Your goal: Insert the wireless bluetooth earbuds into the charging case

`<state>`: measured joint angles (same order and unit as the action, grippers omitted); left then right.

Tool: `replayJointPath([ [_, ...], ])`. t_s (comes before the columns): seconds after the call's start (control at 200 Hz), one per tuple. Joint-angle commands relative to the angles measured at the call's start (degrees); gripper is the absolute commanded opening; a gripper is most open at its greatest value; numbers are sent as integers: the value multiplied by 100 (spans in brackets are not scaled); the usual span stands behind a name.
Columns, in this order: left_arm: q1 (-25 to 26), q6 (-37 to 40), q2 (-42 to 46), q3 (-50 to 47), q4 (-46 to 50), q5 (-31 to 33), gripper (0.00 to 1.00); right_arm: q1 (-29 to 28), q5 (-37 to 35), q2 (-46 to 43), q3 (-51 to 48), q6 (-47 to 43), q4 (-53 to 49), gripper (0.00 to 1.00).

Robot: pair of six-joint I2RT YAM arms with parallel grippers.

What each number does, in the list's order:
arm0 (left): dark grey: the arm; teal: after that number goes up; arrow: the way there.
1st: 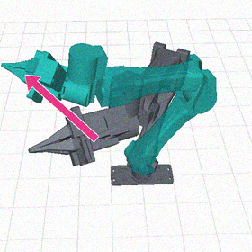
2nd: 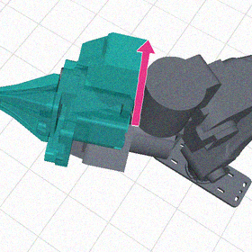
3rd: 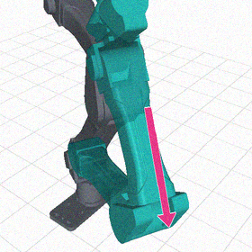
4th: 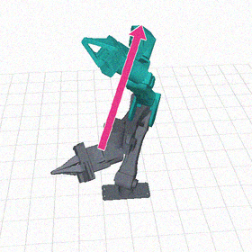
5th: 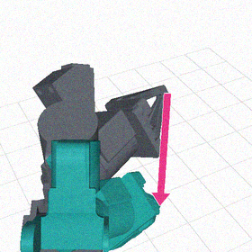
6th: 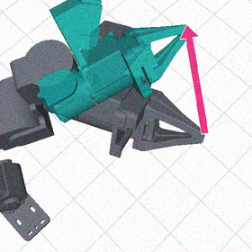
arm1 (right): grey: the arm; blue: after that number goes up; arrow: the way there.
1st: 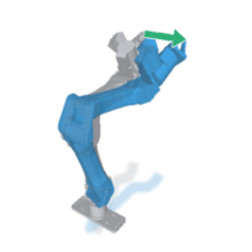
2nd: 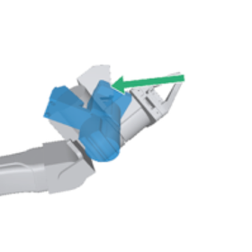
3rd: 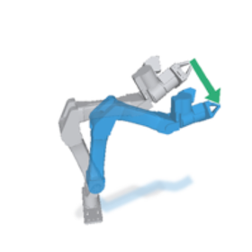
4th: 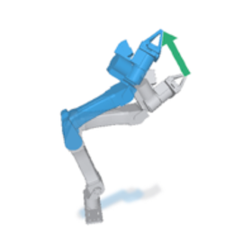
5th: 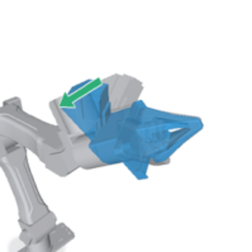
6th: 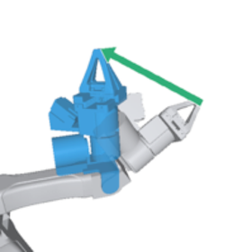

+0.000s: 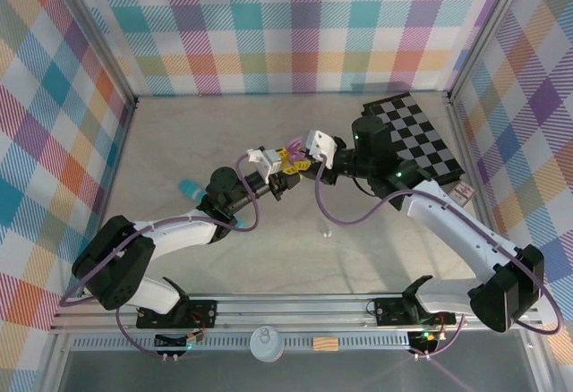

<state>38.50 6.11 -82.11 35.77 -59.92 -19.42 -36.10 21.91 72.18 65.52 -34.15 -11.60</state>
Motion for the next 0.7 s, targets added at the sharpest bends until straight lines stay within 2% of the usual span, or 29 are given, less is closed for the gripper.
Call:
replayJointPath([
  [0.0, 39, 146, 167, -90, -116, -88, 16, -55, 54, 49, 172, -100, -4, 36],
  [0.225, 35, 154, 219, -70, -48, -106, 16, -64, -42, 135, 225, -114, -160, 36],
  [0.275, 43, 154, 214, -72, -84, -106, 16, -80, -100, 180, 281, -112, -250, 32],
  [0.465, 43, 145, 202, -74, -116, -140, 16, -108, -205, 235, 291, -119, -281, 31],
  [0.505, 43, 147, 206, -70, -112, -141, 16, -108, -205, 236, 295, -122, -290, 27],
  [0.695, 43, 154, 269, -101, -81, -90, 16, -108, -307, 244, 346, 44, -358, 21],
])
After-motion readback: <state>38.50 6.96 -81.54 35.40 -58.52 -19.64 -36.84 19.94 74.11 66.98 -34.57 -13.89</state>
